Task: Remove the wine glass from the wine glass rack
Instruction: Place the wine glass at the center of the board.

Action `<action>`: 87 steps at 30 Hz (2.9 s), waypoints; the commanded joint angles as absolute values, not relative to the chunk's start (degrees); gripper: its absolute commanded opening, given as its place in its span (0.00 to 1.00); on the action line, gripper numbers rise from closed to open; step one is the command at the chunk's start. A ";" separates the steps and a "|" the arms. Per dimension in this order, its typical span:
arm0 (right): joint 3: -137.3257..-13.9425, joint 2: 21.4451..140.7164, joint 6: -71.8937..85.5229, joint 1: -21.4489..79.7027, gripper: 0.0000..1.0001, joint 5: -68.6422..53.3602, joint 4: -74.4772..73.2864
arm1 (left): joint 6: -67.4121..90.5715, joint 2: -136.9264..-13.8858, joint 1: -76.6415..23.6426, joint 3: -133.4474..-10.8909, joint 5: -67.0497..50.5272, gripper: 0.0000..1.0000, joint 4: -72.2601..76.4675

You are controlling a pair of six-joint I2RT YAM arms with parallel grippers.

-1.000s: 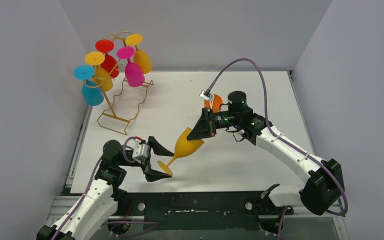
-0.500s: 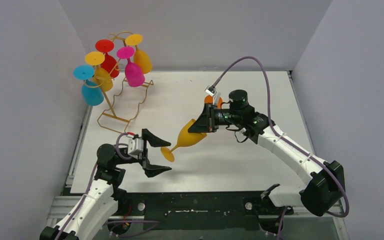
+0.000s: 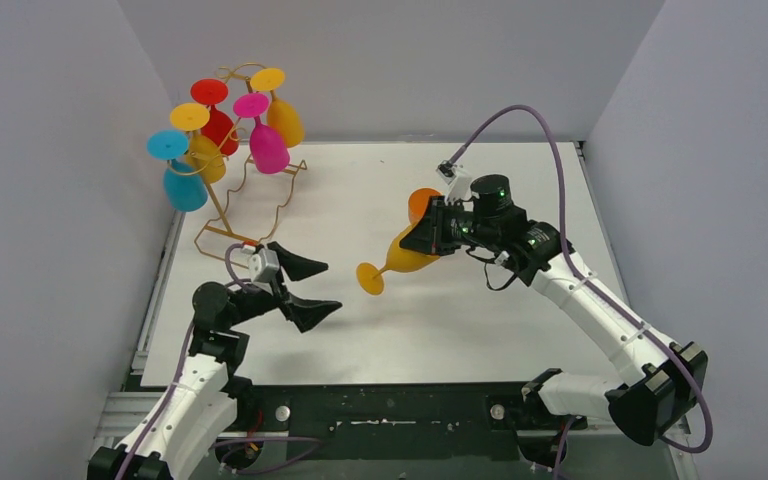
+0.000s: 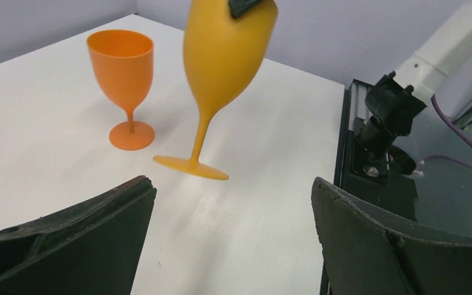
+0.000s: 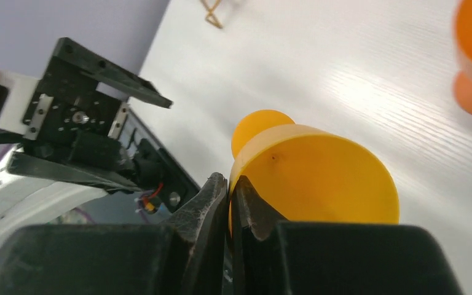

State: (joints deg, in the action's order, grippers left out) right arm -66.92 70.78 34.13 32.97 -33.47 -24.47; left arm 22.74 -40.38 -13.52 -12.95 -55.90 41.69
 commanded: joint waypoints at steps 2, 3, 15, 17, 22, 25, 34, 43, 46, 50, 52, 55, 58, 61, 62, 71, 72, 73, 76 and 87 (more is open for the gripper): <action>-71.47 68.45 28.22 32.87 0.00 -16.16 -34.40 | 23.69 -40.67 -11.89 -18.15 -50.15 0.97 30.42; -71.79 68.31 27.54 32.87 0.00 -13.53 -35.58 | 21.76 -40.84 -11.63 -19.18 -49.98 0.97 26.88; -65.88 66.37 27.97 29.30 0.00 12.51 -34.71 | 17.62 -45.38 -8.95 -25.57 -48.11 0.97 21.01; -65.01 67.04 27.45 27.92 0.00 14.13 -32.81 | 20.18 -46.19 -8.35 -25.95 -48.08 0.97 20.46; -66.65 72.44 26.28 22.63 0.00 11.99 -31.53 | 22.16 -49.60 -5.98 -29.99 -51.74 0.98 14.30; -67.95 75.32 25.53 21.19 0.00 8.95 -30.59 | 28.36 -51.20 -5.80 -30.03 -56.00 0.97 18.58; -75.07 84.71 24.12 20.02 0.00 3.32 -32.51 | 31.82 -53.51 -5.64 -34.28 -54.49 0.97 18.80; -80.99 92.99 21.38 20.18 0.00 0.44 -34.53 | 16.73 -51.31 -7.04 -41.44 -40.43 0.97 0.32; -84.46 96.28 20.33 21.24 0.00 3.70 -37.67 | 15.72 -49.90 -7.45 -41.18 -39.43 0.97 0.09; -86.71 98.44 18.72 22.57 0.00 5.70 -39.01 | 15.73 -48.32 -7.79 -40.46 -38.99 0.97 0.83; -87.19 98.86 17.98 23.16 0.00 6.24 -39.46 | 15.60 -47.87 -7.81 -40.22 -38.65 0.97 1.23; -87.98 99.64 16.87 23.50 0.02 5.81 -40.40 | 15.60 -47.32 -7.91 -40.11 -38.33 0.97 2.09; -89.26 100.46 16.18 23.61 0.04 5.81 -41.48 | 15.77 -47.40 -7.95 -40.77 -37.96 0.97 1.82; -90.48 101.12 15.48 23.72 0.05 5.69 -42.08 | 15.35 -47.35 -7.94 -41.38 -37.92 0.97 1.02; -90.78 101.29 15.21 23.85 0.06 5.82 -42.40 | 15.22 -47.28 -7.96 -41.52 -38.09 0.97 0.85; -91.45 101.11 14.78 24.40 0.10 5.71 -42.91 | 15.55 -47.06 -8.02 -42.06 -36.39 0.97 0.09; -91.40 100.96 14.80 24.39 0.10 5.71 -42.71 | 15.65 -47.13 -8.07 -42.06 -36.39 0.97 0.09; -91.28 100.84 14.77 24.36 0.10 5.78 -42.45 | 15.83 -47.12 -8.03 -42.07 -36.30 0.98 0.09; -90.99 100.51 14.80 24.41 0.10 6.14 -41.46 | 16.20 -47.20 -8.00 -42.00 -36.15 0.97 0.09; -90.91 101.51 15.91 24.35 0.10 6.68 -39.56 | 16.79 -46.47 -8.08 -41.28 -35.42 0.97 1.21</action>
